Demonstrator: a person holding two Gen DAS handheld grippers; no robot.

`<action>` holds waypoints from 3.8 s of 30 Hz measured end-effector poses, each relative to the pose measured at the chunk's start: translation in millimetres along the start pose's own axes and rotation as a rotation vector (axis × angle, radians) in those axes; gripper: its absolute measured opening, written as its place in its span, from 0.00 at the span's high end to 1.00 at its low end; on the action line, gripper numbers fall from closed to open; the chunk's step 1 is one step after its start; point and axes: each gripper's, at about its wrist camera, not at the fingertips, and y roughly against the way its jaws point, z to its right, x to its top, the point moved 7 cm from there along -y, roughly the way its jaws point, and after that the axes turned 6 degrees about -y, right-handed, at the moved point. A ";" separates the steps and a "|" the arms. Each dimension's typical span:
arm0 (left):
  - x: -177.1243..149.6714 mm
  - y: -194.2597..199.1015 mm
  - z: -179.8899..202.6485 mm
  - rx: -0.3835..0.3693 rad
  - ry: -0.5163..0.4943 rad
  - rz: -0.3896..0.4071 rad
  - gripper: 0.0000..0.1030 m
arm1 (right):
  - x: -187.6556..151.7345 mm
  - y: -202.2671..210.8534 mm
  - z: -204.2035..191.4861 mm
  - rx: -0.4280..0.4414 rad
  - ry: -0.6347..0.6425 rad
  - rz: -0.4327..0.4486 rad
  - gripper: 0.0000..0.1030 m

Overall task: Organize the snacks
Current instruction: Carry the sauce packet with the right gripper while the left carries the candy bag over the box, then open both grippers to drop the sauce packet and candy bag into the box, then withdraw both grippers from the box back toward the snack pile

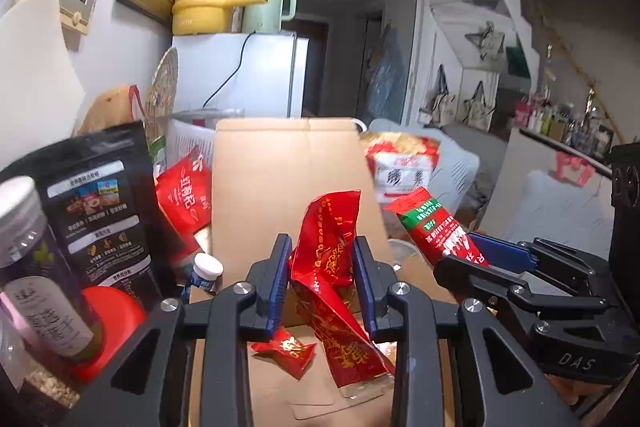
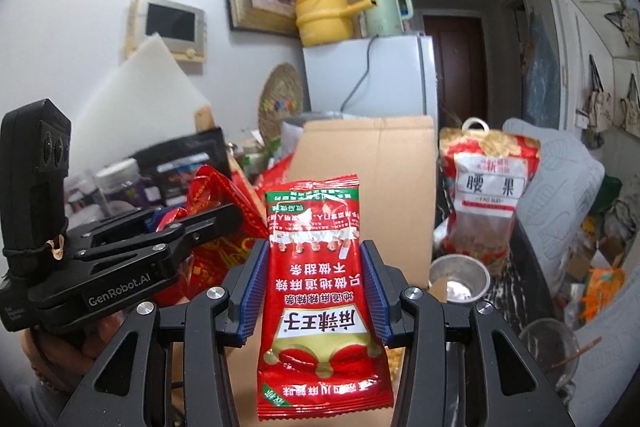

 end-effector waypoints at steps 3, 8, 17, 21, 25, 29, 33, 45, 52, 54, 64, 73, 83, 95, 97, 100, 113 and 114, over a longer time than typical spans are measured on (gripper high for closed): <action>-7.2 -14.2 -2.2 0.020 -0.006 -0.037 0.71 | -10.3 -16.7 8.2 -0.020 -0.013 -0.054 0.57; -24.3 -37.7 -9.4 0.057 0.002 -0.116 0.71 | -25.7 -39.2 18.5 -0.045 -0.024 -0.128 0.57; -40.4 -58.7 -18.2 0.078 0.010 -0.194 0.71 | -40.1 -58.9 32.3 -0.059 -0.072 -0.203 0.56; -41.6 -62.7 -20.1 0.095 0.010 -0.210 0.70 | -43.0 -63.6 39.9 -0.084 -0.089 -0.223 0.56; -37.5 -59.8 -19.2 0.132 -0.015 -0.200 0.70 | -44.2 -63.8 42.6 -0.103 -0.094 -0.227 0.54; -36.0 -57.4 -20.6 0.157 -0.024 -0.205 0.65 | -44.1 -63.4 43.2 -0.101 -0.105 -0.231 0.50; -38.9 -60.5 -24.0 0.168 -0.007 -0.229 0.48 | -41.6 -59.2 44.7 -0.117 -0.098 -0.221 0.44; -33.9 -32.3 -15.5 0.159 -0.005 -0.213 0.48 | -31.0 -28.3 32.1 -0.118 -0.065 -0.167 0.44; -22.0 7.4 -9.3 0.167 0.005 -0.173 0.48 | -19.3 11.8 13.7 -0.108 -0.044 -0.119 0.44; -19.3 22.4 -5.4 0.168 0.002 -0.162 0.48 | -16.1 24.6 7.7 -0.106 -0.038 -0.102 0.44; -5.2 94.2 6.9 0.181 -0.018 -0.092 0.48 | -9.5 86.6 -24.8 -0.096 -0.007 -0.039 0.44; -6.9 150.2 21.8 0.157 -0.024 -0.060 0.29 | -16.8 138.0 -49.9 -0.096 0.003 0.003 0.41; -21.2 200.2 40.5 0.151 -0.052 -0.023 0.24 | -39.6 173.5 -64.5 -0.090 0.000 0.006 0.33; -60.9 224.9 59.3 0.082 -0.049 -0.084 0.24 | -73.4 197.5 -74.7 -0.078 0.008 -0.011 0.27; -68.7 227.0 61.7 0.075 -0.048 -0.094 0.24 | -80.7 199.8 -73.5 -0.084 0.005 -0.015 0.27; -81.4 226.8 64.0 0.069 -0.050 -0.116 0.24 | -92.0 200.9 -70.8 -0.088 -0.006 -0.027 0.27; -133.2 213.6 73.2 0.019 -0.034 -0.212 0.24 | -148.6 184.9 -61.3 -0.103 -0.029 -0.098 0.27; -137.8 211.7 72.7 0.017 -0.032 -0.222 0.24 | -152.7 182.7 -59.9 -0.104 -0.033 -0.107 0.27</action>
